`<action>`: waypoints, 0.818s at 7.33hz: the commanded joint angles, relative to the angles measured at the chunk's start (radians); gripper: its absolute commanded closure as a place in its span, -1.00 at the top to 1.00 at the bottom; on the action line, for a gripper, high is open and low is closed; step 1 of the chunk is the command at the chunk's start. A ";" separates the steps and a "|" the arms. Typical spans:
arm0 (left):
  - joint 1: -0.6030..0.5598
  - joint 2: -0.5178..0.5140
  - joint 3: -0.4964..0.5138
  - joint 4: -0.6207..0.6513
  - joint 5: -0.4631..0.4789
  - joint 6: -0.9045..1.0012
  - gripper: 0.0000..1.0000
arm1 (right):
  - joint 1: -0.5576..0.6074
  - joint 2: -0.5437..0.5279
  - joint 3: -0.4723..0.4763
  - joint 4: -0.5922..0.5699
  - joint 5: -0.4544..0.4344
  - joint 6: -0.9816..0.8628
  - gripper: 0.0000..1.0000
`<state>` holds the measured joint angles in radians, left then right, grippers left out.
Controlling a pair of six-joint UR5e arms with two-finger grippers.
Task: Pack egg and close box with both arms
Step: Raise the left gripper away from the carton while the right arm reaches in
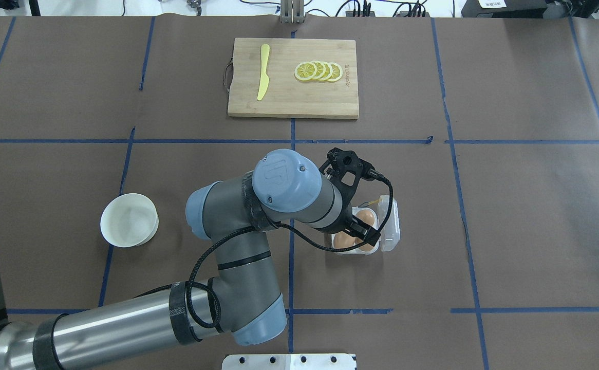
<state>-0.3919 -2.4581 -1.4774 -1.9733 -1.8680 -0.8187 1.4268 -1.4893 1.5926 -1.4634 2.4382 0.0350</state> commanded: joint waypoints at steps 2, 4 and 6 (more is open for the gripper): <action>-0.144 0.141 -0.208 0.134 -0.049 0.013 0.99 | -0.122 0.001 0.078 0.126 -0.016 0.340 1.00; -0.293 0.264 -0.262 0.139 -0.178 0.132 1.00 | -0.356 0.000 0.140 0.387 -0.188 0.808 1.00; -0.437 0.385 -0.314 0.140 -0.242 0.363 0.99 | -0.660 0.006 0.297 0.410 -0.418 1.165 1.00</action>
<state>-0.7347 -2.1401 -1.7656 -1.8354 -2.0608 -0.5911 0.9552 -1.4874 1.7997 -1.0824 2.1618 0.9777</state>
